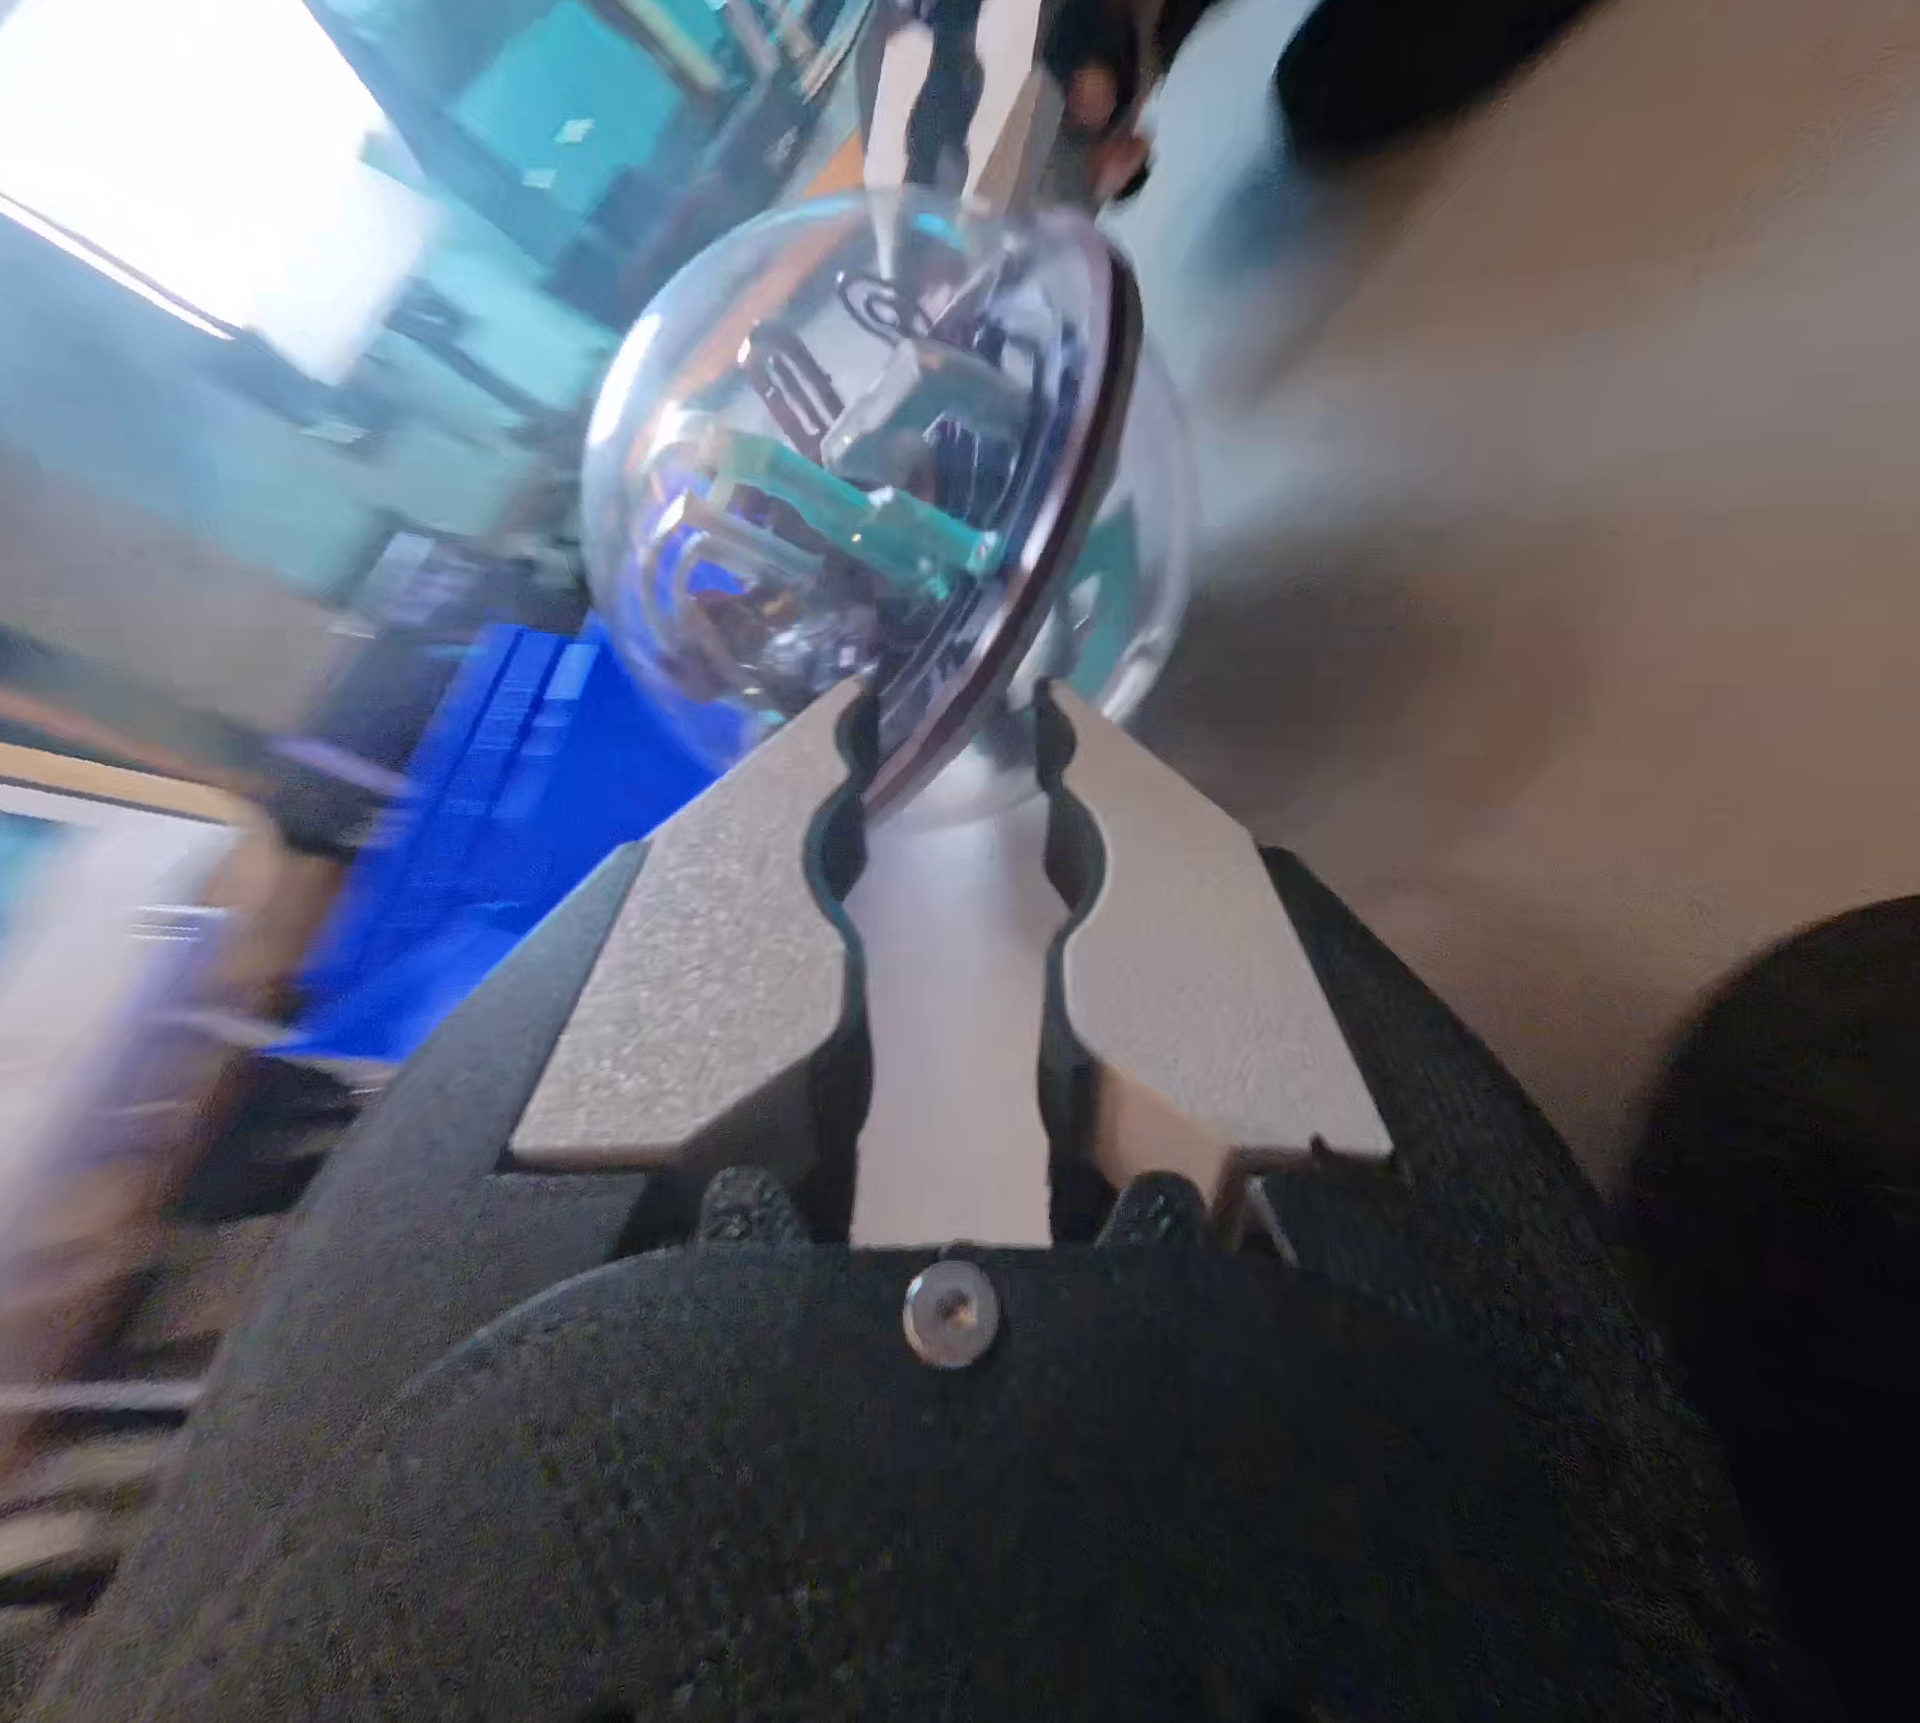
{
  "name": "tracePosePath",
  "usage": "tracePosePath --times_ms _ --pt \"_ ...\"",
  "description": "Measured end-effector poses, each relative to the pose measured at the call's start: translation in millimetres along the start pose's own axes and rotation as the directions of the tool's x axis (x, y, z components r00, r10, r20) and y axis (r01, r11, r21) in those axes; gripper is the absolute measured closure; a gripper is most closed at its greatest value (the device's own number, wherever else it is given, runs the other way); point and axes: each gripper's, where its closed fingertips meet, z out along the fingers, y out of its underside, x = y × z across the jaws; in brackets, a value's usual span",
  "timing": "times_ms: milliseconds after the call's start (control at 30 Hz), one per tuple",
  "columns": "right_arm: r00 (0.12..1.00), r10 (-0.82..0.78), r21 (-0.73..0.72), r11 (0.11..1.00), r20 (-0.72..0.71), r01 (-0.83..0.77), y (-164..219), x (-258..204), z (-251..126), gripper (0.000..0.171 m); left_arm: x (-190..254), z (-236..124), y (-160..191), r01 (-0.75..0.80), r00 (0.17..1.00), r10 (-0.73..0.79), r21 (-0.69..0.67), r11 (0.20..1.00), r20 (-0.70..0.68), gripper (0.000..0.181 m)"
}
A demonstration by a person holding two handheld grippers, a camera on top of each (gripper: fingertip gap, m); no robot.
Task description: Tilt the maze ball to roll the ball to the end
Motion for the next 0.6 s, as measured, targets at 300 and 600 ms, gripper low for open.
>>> tracePosePath --times_ms 300,600 --pt "0.743 0.568 -0.032 0.802 0.354 -0.597 -7.4 -15.7 -7.8 0.120 -28.4 -12.2 34.3 0.976 0.192 -0.904 -0.026 0.218 -0.382 0.124" --pt "0.673 0.558 -0.147 0.811 0.485 -0.566 -9.2 -54.9 1.3 0.158 -11.8 -5.6 18.5 0.989 0.013 -0.867 -0.119 0.083 -0.498 0.142"
